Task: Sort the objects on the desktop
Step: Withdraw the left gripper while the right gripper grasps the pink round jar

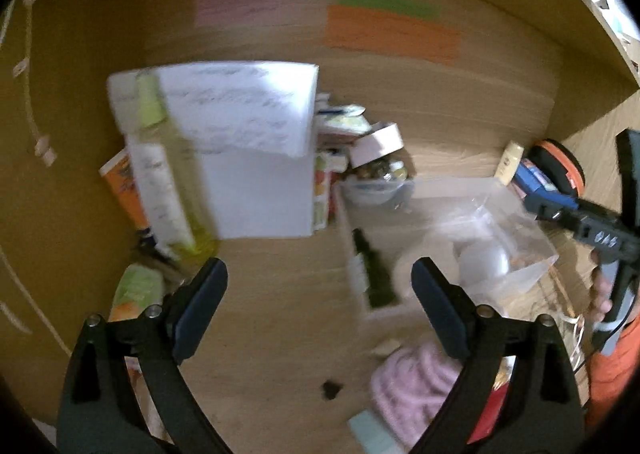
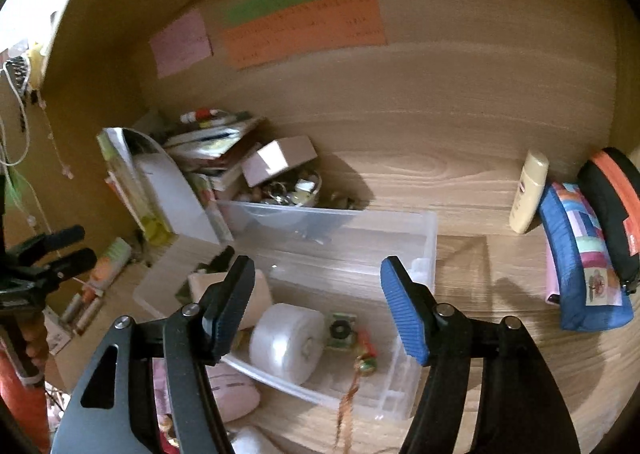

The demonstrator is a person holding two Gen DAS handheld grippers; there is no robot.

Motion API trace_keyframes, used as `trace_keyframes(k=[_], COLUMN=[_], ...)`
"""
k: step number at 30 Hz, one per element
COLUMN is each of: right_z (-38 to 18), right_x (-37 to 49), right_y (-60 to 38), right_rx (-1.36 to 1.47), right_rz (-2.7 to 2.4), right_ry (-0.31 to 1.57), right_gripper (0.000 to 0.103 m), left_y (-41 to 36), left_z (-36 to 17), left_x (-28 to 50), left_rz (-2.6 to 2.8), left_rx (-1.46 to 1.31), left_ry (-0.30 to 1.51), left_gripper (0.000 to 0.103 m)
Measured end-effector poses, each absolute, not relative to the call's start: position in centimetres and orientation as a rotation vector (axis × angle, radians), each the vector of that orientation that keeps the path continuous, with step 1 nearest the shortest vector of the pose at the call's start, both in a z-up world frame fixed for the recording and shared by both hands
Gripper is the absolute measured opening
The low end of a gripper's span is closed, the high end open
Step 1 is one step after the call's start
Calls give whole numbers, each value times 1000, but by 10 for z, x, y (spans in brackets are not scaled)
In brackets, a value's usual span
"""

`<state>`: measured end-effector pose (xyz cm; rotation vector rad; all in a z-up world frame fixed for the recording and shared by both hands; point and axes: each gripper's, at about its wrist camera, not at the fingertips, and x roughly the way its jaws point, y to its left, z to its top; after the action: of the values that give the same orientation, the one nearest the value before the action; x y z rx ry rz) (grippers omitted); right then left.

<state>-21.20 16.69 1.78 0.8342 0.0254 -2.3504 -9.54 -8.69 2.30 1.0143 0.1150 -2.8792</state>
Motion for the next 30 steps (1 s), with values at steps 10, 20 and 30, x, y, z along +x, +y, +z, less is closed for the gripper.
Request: trace_keyframes(k=[10,20,30], right_z=[24,-15,-44], right_x=[-164,-134,-139], right_y=[157,139,121], right_rx=[810,934,1063], right_rz=[-2323,-2241,-2157], right_ry=[106,189,210], right_gripper=[62,62,62], left_y=[-104,-91,-84], left_z=[-30,-63,-80], left_x=[-74,-67,-71], left_rz=[-2818,-2830,-2838], left_rx=[1189,1299,1370], left_ry=[110,12,-38], left_gripper=[94,79,58])
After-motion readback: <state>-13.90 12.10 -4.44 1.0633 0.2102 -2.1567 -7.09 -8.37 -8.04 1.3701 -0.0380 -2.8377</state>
